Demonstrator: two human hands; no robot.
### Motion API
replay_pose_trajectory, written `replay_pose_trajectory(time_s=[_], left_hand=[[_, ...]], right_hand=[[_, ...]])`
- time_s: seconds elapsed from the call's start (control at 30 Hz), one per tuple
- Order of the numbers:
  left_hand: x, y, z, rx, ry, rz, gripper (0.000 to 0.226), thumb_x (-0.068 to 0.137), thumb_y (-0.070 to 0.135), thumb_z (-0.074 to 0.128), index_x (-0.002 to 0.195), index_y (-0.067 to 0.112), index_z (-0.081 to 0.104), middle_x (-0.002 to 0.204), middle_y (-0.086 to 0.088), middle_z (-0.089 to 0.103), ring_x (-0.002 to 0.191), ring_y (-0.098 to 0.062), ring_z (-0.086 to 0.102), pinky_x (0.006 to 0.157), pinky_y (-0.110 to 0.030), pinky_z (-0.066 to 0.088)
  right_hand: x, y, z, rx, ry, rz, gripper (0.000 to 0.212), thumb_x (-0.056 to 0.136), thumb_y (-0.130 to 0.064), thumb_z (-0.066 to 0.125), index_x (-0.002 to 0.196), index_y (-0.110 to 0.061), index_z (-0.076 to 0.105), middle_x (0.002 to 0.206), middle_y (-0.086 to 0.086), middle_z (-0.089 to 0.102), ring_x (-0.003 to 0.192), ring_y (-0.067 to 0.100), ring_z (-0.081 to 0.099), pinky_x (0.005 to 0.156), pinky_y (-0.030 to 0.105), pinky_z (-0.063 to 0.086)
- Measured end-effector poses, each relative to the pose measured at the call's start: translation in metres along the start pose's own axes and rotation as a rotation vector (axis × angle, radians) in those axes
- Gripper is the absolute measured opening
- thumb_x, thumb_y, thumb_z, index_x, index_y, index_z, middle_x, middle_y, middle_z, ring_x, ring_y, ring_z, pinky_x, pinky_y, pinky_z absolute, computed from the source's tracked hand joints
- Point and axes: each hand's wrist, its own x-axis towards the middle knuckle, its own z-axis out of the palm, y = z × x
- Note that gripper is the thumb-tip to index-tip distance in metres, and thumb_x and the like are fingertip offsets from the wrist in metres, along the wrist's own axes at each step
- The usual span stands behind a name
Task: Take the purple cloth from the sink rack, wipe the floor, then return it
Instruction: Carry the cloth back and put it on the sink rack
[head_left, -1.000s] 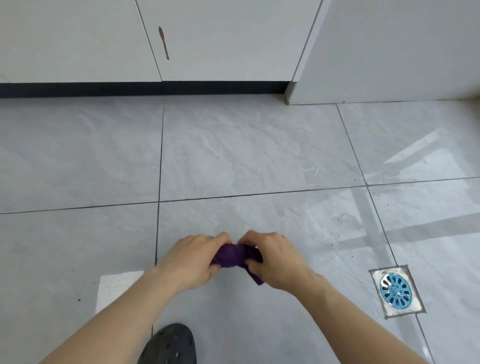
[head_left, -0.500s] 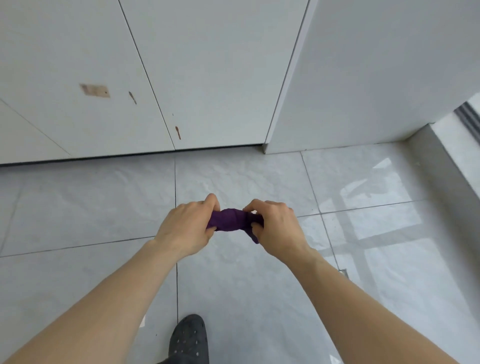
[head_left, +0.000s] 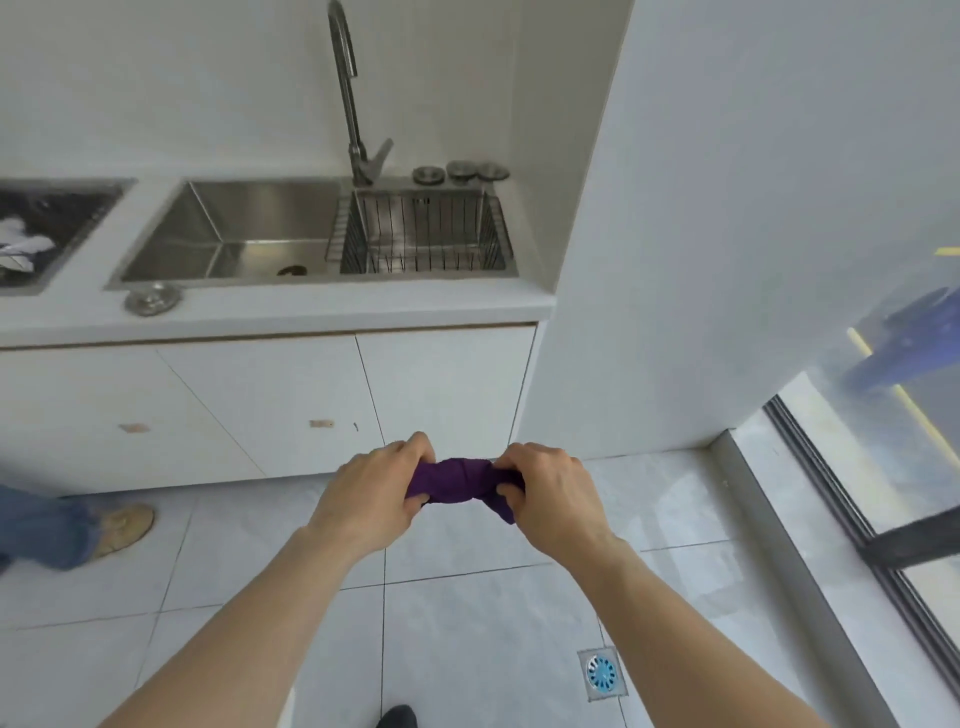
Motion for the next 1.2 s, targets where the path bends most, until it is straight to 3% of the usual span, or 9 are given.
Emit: replay_pose_trajectory(time_s=[0.23, 0.5, 0.8, 1.0, 1.2], left_hand=[[-0.02, 0.049, -0.147, -0.006, 0.155, -0.011, 0.028, 0.088, 0.025, 0.068, 0.107, 0.032, 0.048, 0.103, 0.012, 0.068, 0.093, -0.025, 0.062, 0.079, -0.038, 0.05], [-0.01, 0.059, -0.236, -0.057, 0.323, 0.032, 0.026, 0.087, 0.024, 0.07, 0.101, 0.033, 0.051, 0.098, 0.014, 0.066, 0.09, -0.02, 0.059, 0.073, -0.035, 0.046], [0.034, 0.025, -0.297, -0.016, 0.398, 0.12, 0.026, 0.088, 0.024, 0.07, 0.103, 0.032, 0.051, 0.102, 0.013, 0.068, 0.084, -0.017, 0.058, 0.061, -0.028, 0.036], [0.071, -0.011, -0.316, -0.022, 0.425, 0.154, 0.031, 0.085, 0.022, 0.073, 0.104, 0.033, 0.05, 0.11, 0.01, 0.068, 0.093, -0.021, 0.062, 0.075, -0.034, 0.046], [0.113, -0.039, -0.317, -0.064, 0.412, 0.16, 0.029, 0.087, 0.024, 0.069, 0.109, 0.036, 0.054, 0.115, 0.013, 0.058, 0.098, -0.021, 0.063, 0.083, -0.038, 0.052]], right_hand=[[0.005, -0.069, -0.136, -0.025, 0.133, -0.093, 0.026, 0.092, -0.013, 0.06, 0.114, -0.024, 0.069, 0.107, -0.002, 0.072, 0.096, 0.027, 0.065, 0.083, 0.04, 0.053], [0.03, -0.125, -0.211, -0.047, 0.299, -0.165, 0.025, 0.089, -0.01, 0.06, 0.108, -0.023, 0.069, 0.105, -0.004, 0.073, 0.095, 0.025, 0.065, 0.082, 0.04, 0.054], [0.088, -0.171, -0.232, -0.077, 0.39, -0.175, 0.029, 0.089, -0.007, 0.056, 0.108, -0.025, 0.068, 0.103, -0.005, 0.072, 0.092, 0.023, 0.065, 0.078, 0.038, 0.055], [0.132, -0.193, -0.223, -0.067, 0.427, -0.176, 0.028, 0.089, -0.007, 0.059, 0.108, -0.024, 0.069, 0.104, -0.001, 0.072, 0.093, 0.027, 0.064, 0.077, 0.042, 0.055], [0.183, -0.199, -0.215, -0.088, 0.415, -0.152, 0.032, 0.09, -0.005, 0.055, 0.114, -0.022, 0.069, 0.111, -0.001, 0.071, 0.099, 0.03, 0.064, 0.078, 0.037, 0.051]])
